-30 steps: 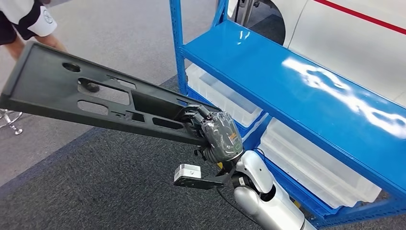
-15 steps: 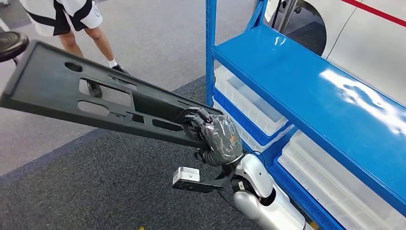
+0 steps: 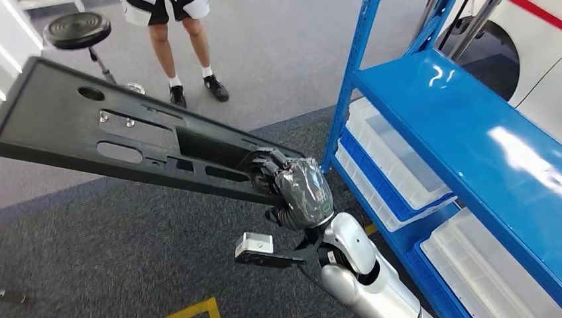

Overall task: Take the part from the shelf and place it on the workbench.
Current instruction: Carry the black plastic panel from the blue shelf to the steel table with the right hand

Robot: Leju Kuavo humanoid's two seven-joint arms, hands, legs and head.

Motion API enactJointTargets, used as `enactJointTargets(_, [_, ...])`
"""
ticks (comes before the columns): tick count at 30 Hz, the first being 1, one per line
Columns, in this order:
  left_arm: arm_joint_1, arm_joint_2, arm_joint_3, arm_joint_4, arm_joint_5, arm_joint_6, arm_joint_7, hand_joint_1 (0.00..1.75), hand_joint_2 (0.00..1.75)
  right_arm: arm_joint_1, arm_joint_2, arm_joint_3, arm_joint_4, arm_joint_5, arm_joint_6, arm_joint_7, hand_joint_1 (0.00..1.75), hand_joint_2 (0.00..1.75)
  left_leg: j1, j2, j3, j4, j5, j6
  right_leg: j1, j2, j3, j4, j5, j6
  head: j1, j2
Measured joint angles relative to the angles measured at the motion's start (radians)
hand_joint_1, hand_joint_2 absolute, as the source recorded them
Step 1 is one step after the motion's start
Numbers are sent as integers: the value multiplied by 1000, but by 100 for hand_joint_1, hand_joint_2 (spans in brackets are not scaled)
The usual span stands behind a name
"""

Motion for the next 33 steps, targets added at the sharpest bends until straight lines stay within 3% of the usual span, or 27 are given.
enactJointTargets(2, [0, -3, 1, 0, 5, 4, 8, 0, 175, 1, -1, 2, 6, -3, 0, -5, 175, 175, -2, -24, -3, 1, 2, 5, 0, 37, -62, 129, -57, 0, 0, 0])
enactJointTargets(3, [1, -5, 1, 0, 7, 6, 12, 0, 175, 2, -2, 4, 11, -6, 0, -8, 175, 175, -3, -39, -4, 2, 3, 6, 0, 42, -81, 166, -63, -1, 0, 0])
enactJointTargets(4, [3, -6, 2, 0, 9, 8, 14, 0, 175, 2, -2, 6, 16, -11, -1, -13, 175, 175, -4, -55, -5, 4, 3, 6, 0, 44, -84, 167, -48, -2, 0, 0])
enactJointTargets(6, [6, -9, 4, 0, 16, 12, 16, 0, 175, 2, -2, 9, 24, -22, -2, -26, 175, 175, -4, -86, -5, 9, 2, 5, -2, 63, -40, 65, 24, -8, 0, 0])
enactJointTargets(8, [7, -12, 7, 0, 21, 17, 16, 0, 175, 0, -2, 10, 30, -33, -3, -37, 175, 175, -6, -114, -11, 16, 2, 0, -6, 109, 8, -48, 71, -13, 0, 0])
enactJointTargets(10, [10, -14, 11, 0, 23, 18, 13, 0, 175, -1, -1, 13, 36, -43, -3, -44, 175, 175, -4, -139, -21, 18, 6, -12, -6, 127, 20, -84, 75, -15, 0, 0])
enactJointTargets(12, [15, -15, 15, 0, 24, 19, 10, 0, 175, -5, 4, 16, 39, -50, 0, -46, 175, 175, 1, -155, -29, 18, 9, -25, -6, 101, 23, -92, 80, -22, 0, 0])
enactJointTargets(14, [16, -16, 18, 1, 27, 21, 9, 0, 175, -13, 14, 20, 41, -60, 5, -48, 175, 175, -1, -110, -48, 56, -15, -34, -8, 73, 29, -102, 84, -33, -1, 0])
enactJointTargets(16, [12, -17, 21, 2, 32, 24, 12, 0, 175, -21, 20, 24, 44, -74, 12, -49, 175, 175, -3, -42, -98, 164, -73, -42, -6, 45, 32, -105, 84, -39, -1, 0])
enactJointTargets(18, [8, -18, 22, 2, 33, 27, 16, 0, 175, -24, 21, 29, 50, -84, 18, -49, 175, 175, 0, -17, -147, 270, -114, -47, -2, 13, 33, -105, 82, -41, -1, 0])
enactJointTargets(19, [8, -18, 22, 2, 33, 27, 19, 0, 175, -24, 21, 31, 53, -87, 20, -49, 175, 175, 1, -13, -150, 282, -111, -48, -2, -2, 33, -104, 80, -41, -1, 0])
enactJointTargets(20, [8, -18, 22, 2, 32, 27, 21, 0, 175, -25, 23, 33, 55, -88, 21, -48, 175, 175, 3, -9, -131, 253, -90, -49, -1, -16, 34, -104, 78, -40, -1, 0])
enactJointTargets(22, [7, -18, 22, 2, 28, 28, 26, 0, 175, -29, 26, 34, 56, -85, 23, -46, 175, 175, 0, 22, -56, 122, -36, -46, 0, -41, 39, -104, 73, -34, -1, 0])
enactJointTargets(24, [6, -17, 22, 2, 22, 29, 33, 0, 175, -33, 27, 34, 58, -72, 19, -41, 175, 175, -9, 49, -7, 30, -14, -34, 6, -61, 43, -104, 68, -26, -1, 0])
enactJointTargets(25, [6, -17, 22, 2, 19, 30, 35, 0, 175, -33, 26, 36, 61, -62, 15, -39, 175, 175, -13, 51, -4, 18, -16, -27, 9, -70, 44, -104, 66, -22, -1, 0])
enactJointTargets(27, [9, -15, 21, 2, 15, 28, 37, 0, 175, -32, 25, 43, 72, -47, 7, -38, 175, 175, -12, 28, -6, 15, -13, -15, 10, -83, 47, -105, 62, -14, -1, 0])
enactJointTargets(28, [10, -14, 21, 2, 14, 25, 36, 0, 175, -32, 25, 46, 78, -43, 4, -37, 175, 175, -10, 17, -5, 12, -12, -9, 8, -71, 46, -97, 54, -10, 0, 0])
enactJointTargets(30, [8, -12, 20, 2, 13, 22, 35, 0, 175, -31, 25, 49, 85, -40, 0, -35, 175, 175, -6, -3, -2, 7, -8, 2, 3, -17, 19, -30, 11, -5, 0, 0])
enactJointTargets(31, [6, -11, 19, 2, 11, 20, 35, 0, 175, -30, 24, 50, 89, -38, -2, -32, 175, 175, -7, -14, -2, 7, -8, 6, 1, 14, -12, 35, -21, -5, 0, 0])
enactJointTargets(33, [4, -9, 18, 2, 7, 20, 38, 0, 175, -25, 20, 50, 98, -37, -4, -27, 175, 175, -10, -39, -2, 7, -8, 9, 1, 39, -80, 161, -65, -6, 0, 0])
